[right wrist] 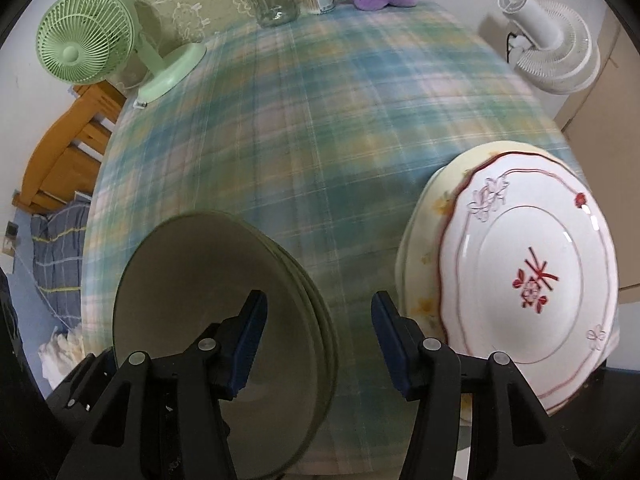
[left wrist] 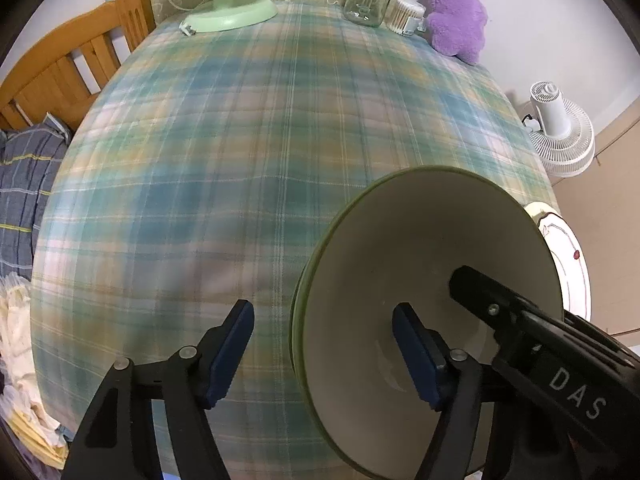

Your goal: Organize plates and bowls

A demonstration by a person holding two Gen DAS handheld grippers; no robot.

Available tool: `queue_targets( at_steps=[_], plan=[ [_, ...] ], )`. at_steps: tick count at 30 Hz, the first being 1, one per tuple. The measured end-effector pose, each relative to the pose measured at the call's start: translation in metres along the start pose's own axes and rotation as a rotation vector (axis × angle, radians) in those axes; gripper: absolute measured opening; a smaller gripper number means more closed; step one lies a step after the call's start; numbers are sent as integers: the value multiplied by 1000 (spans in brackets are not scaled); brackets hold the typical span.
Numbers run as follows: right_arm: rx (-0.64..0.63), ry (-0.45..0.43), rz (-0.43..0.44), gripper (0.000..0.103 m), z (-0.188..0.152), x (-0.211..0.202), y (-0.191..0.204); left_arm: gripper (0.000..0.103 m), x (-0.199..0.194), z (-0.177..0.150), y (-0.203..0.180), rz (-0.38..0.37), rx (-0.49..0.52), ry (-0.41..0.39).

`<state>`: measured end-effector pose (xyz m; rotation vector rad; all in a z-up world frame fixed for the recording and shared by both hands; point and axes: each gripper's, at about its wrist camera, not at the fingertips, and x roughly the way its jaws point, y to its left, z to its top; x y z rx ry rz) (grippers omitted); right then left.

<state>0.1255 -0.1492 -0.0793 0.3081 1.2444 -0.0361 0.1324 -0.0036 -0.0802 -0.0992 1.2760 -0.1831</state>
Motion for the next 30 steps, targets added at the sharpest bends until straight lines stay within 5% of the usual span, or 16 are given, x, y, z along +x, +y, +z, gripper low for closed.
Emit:
queue_targets(
  at_steps=[15, 30],
  plan=[
    [-2, 82, 123, 46, 2, 20, 1, 61, 2, -1, -6, -40, 44, 14],
    [-34, 87, 108, 46, 4, 18, 5, 53, 0, -2, -8, -86, 47, 2]
  ],
)
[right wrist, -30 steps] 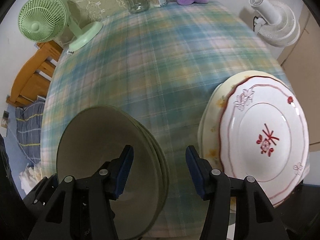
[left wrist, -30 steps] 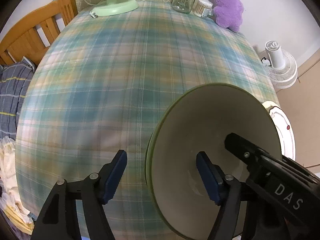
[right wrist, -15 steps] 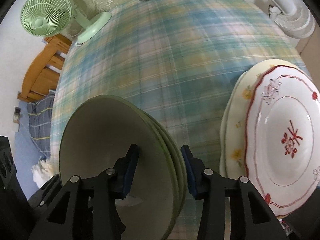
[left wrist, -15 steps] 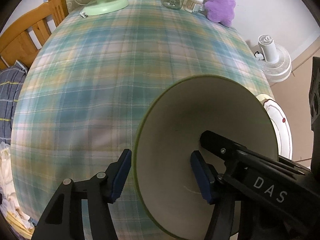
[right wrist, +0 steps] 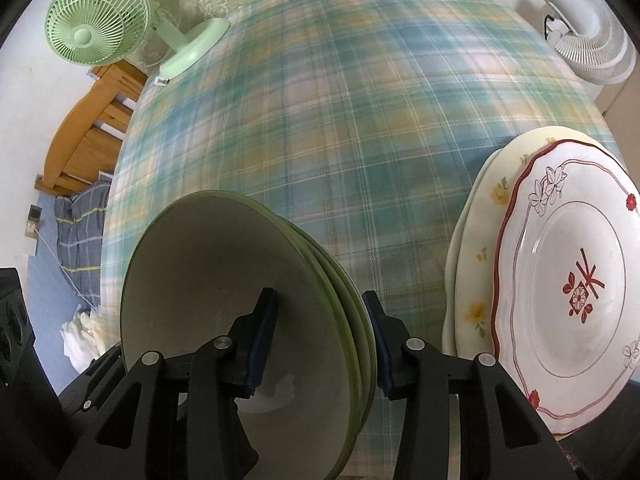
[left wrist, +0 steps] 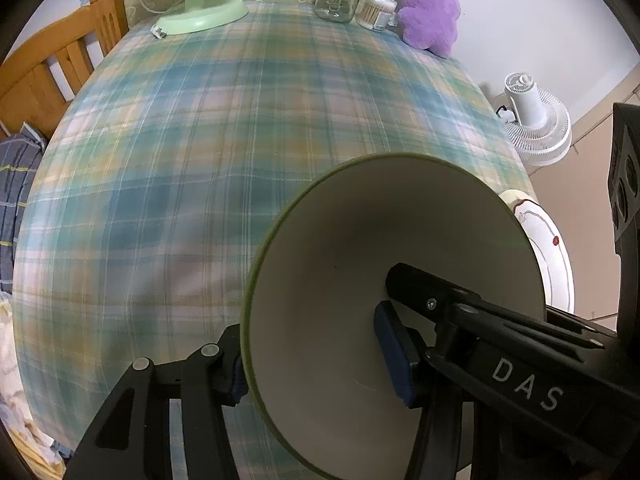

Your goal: Organize plates and bowls

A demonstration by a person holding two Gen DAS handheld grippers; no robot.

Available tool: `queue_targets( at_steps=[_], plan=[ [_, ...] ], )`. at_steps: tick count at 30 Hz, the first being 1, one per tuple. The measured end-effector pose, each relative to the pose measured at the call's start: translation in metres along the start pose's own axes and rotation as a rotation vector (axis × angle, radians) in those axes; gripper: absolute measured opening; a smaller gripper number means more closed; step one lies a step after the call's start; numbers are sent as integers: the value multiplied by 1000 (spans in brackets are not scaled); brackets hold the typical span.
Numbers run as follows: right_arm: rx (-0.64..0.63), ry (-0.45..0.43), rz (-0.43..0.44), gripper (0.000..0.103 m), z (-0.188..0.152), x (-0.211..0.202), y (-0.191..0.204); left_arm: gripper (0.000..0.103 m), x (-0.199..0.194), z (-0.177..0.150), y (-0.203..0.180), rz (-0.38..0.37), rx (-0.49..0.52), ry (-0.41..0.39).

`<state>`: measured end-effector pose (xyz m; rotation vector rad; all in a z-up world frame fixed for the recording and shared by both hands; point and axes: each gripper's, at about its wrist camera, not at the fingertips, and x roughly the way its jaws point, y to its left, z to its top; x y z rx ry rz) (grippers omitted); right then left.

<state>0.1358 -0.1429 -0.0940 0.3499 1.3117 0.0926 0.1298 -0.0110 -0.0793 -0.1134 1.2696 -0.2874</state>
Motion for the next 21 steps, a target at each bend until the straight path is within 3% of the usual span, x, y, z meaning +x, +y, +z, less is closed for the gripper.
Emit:
queue_targets(
  at_steps=[21],
  plan=[
    [56, -116, -47, 46, -25, -59, 17, 53, -57, -10, -10, -64, 99, -68]
  ],
)
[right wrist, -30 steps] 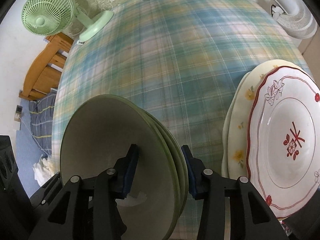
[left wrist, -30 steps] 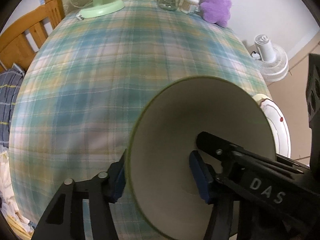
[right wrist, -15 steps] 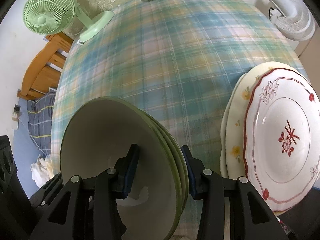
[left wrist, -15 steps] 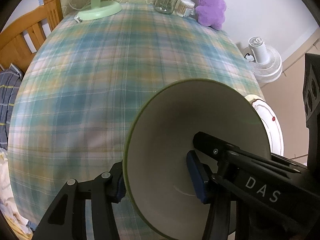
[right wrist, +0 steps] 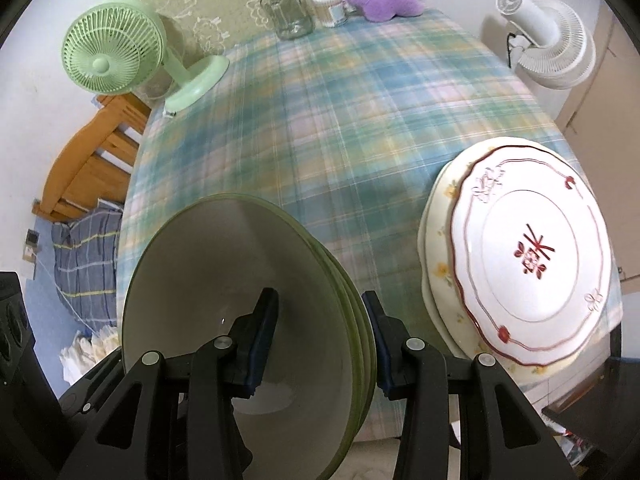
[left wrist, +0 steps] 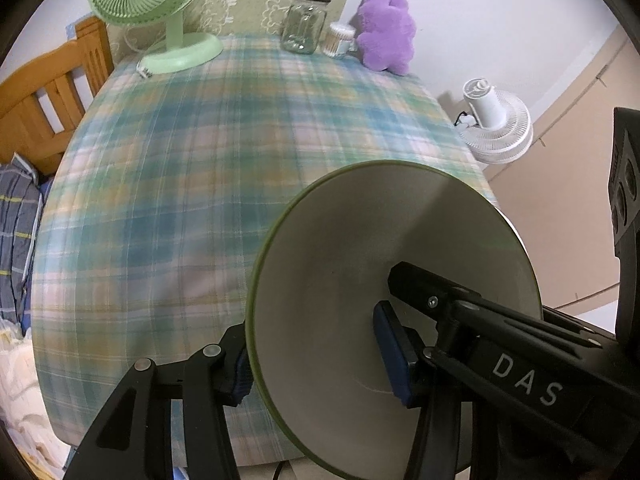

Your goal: Organize plates and bowls

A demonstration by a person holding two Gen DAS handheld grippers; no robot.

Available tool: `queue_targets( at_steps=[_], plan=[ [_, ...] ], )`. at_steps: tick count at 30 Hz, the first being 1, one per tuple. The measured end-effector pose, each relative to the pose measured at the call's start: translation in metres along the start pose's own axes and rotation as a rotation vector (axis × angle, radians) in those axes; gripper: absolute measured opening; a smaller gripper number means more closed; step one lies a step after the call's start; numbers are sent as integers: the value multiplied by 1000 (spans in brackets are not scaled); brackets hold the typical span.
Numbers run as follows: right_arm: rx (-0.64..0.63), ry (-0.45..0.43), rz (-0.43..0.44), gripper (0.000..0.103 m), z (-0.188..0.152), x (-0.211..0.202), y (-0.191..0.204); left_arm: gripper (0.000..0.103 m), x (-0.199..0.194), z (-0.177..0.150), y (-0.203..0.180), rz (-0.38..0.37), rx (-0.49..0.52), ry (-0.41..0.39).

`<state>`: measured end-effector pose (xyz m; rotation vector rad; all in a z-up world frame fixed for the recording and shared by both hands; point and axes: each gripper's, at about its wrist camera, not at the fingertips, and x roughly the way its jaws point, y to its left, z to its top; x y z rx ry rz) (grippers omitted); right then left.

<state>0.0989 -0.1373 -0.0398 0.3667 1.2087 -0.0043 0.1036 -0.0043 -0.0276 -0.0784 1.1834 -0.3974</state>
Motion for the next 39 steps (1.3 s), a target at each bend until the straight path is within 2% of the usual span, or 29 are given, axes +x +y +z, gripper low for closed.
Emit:
queue_targets(
  at_steps=[8, 16, 27, 39],
  plan=[
    [17, -41, 3, 46, -2, -20, -17, 52, -4, 3, -25, 4, 40, -29],
    [-12, -55, 23, 46, 13, -33, -44, 52, 0, 11, -58, 25, 16, -53],
    [-58, -23, 46, 46, 34, -42, -90, 53, 18, 18, -105, 55, -39, -51],
    [-83, 29, 34, 46, 53, -37, -147, 53, 54, 20, -149, 48, -96, -13]
  ],
)
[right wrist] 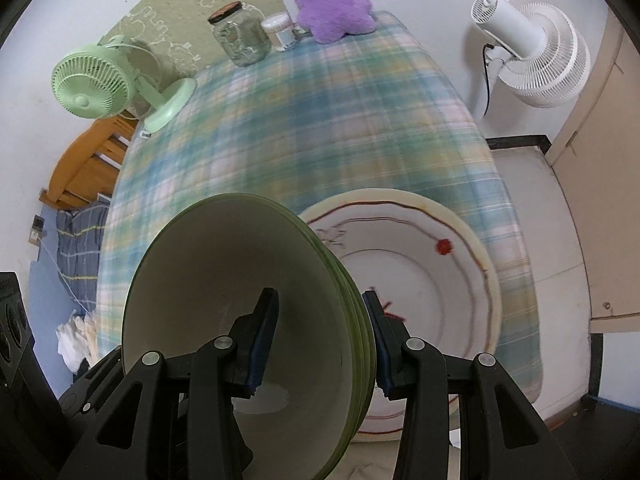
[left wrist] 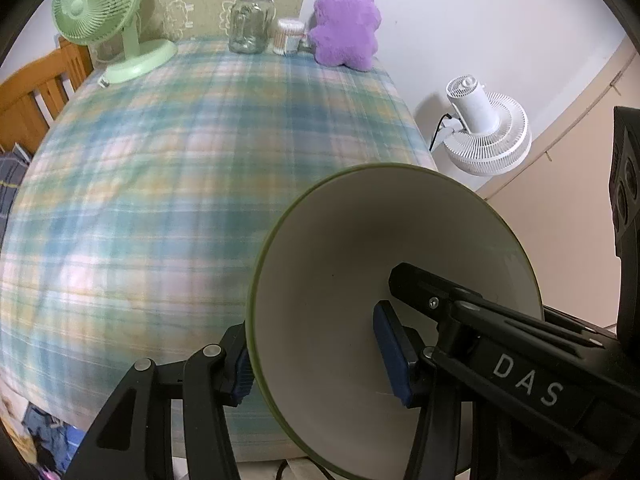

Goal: Organize plates and bowls
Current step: 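Lower the bowl stack onto the red-rimmed plate and open both grippers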

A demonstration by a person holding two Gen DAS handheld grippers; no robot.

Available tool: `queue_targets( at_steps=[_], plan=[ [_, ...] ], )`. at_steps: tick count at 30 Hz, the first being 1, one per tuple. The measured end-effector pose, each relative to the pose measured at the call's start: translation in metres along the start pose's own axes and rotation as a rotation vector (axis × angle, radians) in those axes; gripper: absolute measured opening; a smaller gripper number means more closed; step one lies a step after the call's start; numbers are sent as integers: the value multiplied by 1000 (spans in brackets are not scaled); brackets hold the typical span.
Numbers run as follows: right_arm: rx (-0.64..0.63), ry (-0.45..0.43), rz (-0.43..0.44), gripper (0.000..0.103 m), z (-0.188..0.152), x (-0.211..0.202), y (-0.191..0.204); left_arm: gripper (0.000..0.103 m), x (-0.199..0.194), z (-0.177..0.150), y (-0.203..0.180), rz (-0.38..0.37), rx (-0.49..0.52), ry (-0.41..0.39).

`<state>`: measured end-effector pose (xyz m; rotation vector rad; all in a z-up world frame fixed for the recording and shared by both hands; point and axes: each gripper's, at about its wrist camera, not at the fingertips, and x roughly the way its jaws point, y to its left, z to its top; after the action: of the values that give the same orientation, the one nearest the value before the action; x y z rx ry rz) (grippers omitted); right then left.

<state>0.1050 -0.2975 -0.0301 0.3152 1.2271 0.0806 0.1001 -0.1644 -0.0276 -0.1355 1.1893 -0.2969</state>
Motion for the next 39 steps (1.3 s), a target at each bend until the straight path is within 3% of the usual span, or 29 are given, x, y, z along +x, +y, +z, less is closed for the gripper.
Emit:
queue_targets(
  at_steps=[12, 26, 34, 39],
  plan=[
    [-27, 72, -19, 46, 11, 17, -43, 52, 36, -2, -26, 2, -68, 44],
    [-61, 76, -28, 48, 16, 24, -54, 54, 44, 0, -44, 83, -18, 26],
    [-90, 55, -38, 51, 9, 23, -53, 67, 45, -7, -47, 104, 4, 27],
    [-98, 5, -80, 67, 7, 14, -53, 82, 33, -7, -45, 108, 14, -8]
  ],
)
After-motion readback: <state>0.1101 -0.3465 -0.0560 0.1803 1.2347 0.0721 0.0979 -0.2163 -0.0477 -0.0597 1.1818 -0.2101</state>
